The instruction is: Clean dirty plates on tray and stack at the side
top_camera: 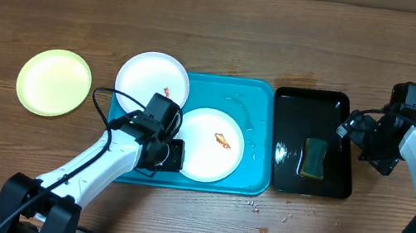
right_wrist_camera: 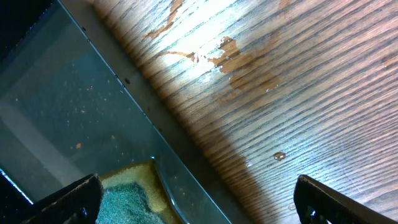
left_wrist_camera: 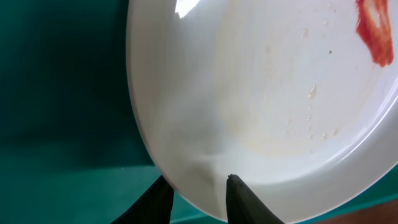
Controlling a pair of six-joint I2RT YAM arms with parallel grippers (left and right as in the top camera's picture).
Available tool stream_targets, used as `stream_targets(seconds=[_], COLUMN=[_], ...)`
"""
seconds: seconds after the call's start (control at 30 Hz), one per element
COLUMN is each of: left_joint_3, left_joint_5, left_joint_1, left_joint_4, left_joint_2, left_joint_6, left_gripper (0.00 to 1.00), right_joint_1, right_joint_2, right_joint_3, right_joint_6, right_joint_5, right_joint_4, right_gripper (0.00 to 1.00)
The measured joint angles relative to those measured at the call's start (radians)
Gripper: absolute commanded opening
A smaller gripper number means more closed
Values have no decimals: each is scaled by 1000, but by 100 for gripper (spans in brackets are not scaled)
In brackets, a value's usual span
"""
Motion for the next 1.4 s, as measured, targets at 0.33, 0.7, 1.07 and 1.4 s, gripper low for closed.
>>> stream_targets(seconds=[0.33,0.7,1.07,1.4], left_joint_3=[0,-2,-3,-3], left_joint_5=[-53,-95,-109,-123], left_joint_1=[-2,-8,-8,-8], left_joint_4=[13,37,61,62], left_joint_2=[0,0,10,10], left_joint_6=[-41,-116,-122,-122], left_gripper=[37,38,39,40], right_joint_1=[0,0,240,341], right_joint_2=[0,0,-109,-108], right_joint_3=[0,12,11,-209], right_joint_6=[0,3,-69,19], right_joint_5=[0,-135,-92,169], right_joint_4=[0,-29,-163,153], right_gripper=[100,99,97,97])
